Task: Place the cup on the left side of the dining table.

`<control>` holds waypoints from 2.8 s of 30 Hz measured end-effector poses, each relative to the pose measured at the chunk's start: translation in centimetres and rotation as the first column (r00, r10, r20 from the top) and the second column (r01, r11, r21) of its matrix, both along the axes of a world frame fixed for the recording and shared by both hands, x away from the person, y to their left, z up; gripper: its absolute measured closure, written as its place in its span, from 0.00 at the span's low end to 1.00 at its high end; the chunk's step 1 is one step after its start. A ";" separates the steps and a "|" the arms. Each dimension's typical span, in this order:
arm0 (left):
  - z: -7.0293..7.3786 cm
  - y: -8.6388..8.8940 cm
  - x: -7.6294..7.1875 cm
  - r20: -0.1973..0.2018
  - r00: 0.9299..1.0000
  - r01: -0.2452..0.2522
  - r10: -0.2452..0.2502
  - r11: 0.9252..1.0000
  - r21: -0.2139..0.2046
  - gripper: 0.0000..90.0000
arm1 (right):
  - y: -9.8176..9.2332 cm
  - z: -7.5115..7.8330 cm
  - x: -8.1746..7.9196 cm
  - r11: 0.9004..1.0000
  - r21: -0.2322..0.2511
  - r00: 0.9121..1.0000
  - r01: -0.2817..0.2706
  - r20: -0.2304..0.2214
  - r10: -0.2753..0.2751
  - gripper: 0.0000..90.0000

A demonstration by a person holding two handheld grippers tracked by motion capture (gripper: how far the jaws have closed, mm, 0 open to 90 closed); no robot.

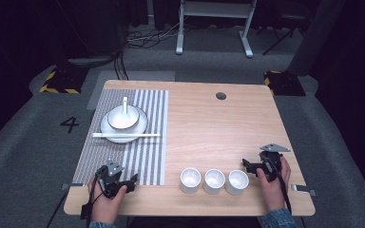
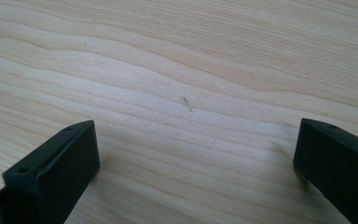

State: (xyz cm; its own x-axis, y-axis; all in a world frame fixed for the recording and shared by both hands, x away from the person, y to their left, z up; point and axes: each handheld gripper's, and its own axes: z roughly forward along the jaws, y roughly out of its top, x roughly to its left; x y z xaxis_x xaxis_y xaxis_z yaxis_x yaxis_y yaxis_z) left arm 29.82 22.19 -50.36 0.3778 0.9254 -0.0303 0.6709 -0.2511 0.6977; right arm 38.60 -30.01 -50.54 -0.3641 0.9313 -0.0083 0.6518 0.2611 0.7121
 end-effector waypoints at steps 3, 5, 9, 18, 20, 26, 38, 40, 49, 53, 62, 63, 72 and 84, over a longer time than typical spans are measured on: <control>0.0 -0.1 -0.1 -0.001 1.000 -0.011 0.011 1.000 0.000 0.22 | 0.0 0.0 0.0 1.000 -0.001 1.000 -0.001 0.000 0.001 0.00; 0.0 -0.1 -0.1 -0.001 1.000 -0.011 0.011 1.000 0.000 0.22 | 0.0 0.0 0.0 1.000 -0.001 1.000 -0.001 0.000 0.001 0.00; 0.0 0.0 -0.2 0.002 1.000 -0.030 0.030 1.000 0.006 0.21 | 0.0 0.0 0.0 1.000 -0.001 1.000 -0.001 0.000 0.001 0.00; 1.8 0.6 -1.0 0.022 0.999 -0.049 0.050 0.999 -0.023 0.22 | 0.0 0.0 0.0 1.000 -0.001 1.000 -0.001 0.000 0.001 0.00; 2.1 0.8 -1.0 0.016 0.998 -0.053 0.054 0.998 -0.026 0.23 | 0.0 0.0 0.0 1.000 0.000 1.000 -0.001 -0.001 0.001 0.00; 3.5 0.8 -1.2 0.029 0.998 -0.057 0.061 0.991 -0.122 0.25 | 0.1 0.0 0.1 1.000 0.001 1.000 -0.005 -0.001 0.005 0.00; 7.2 0.0 -2.5 0.123 0.991 -0.038 0.048 0.996 -0.086 0.23 | 0.1 0.0 0.0 1.000 0.001 1.000 -0.002 -0.001 0.002 0.00; 7.2 -0.2 -2.4 0.116 0.992 -0.032 0.042 0.995 -0.093 0.23 | 0.1 0.0 0.0 1.000 0.001 1.000 -0.001 -0.001 0.001 0.00; 7.4 -0.9 -2.2 0.141 0.989 -0.030 0.045 0.994 -0.105 0.23 | 0.1 0.0 0.0 1.000 0.001 1.000 -0.001 -0.002 0.001 0.00; 7.4 -1.4 -1.9 0.147 0.989 -0.013 0.029 0.994 -0.111 0.23 | 0.1 0.0 0.0 1.000 0.001 1.000 -0.001 -0.002 0.001 0.00; 7.8 -3.8 -0.7 0.168 0.986 0.041 -0.020 0.992 -0.123 0.22 | 0.1 0.0 0.0 1.000 0.001 1.000 -0.002 -0.001 0.002 0.00; 7.8 -4.1 -0.6 0.166 0.986 0.050 -0.029 0.991 -0.122 0.22 | 0.1 0.0 0.0 1.000 0.001 1.000 -0.001 -0.002 0.001 0.00; 8.4 -7.3 0.1 0.179 0.977 0.143 -0.119 0.981 -0.127 0.21 | 0.1 0.0 0.0 1.000 0.001 1.000 -0.001 -0.002 0.001 0.00; 9.1 -11.1 -0.1 0.196 0.956 0.248 -0.220 0.960 -0.129 0.21 | 0.1 0.0 0.0 1.000 0.001 1.000 -0.001 -0.002 0.001 0.00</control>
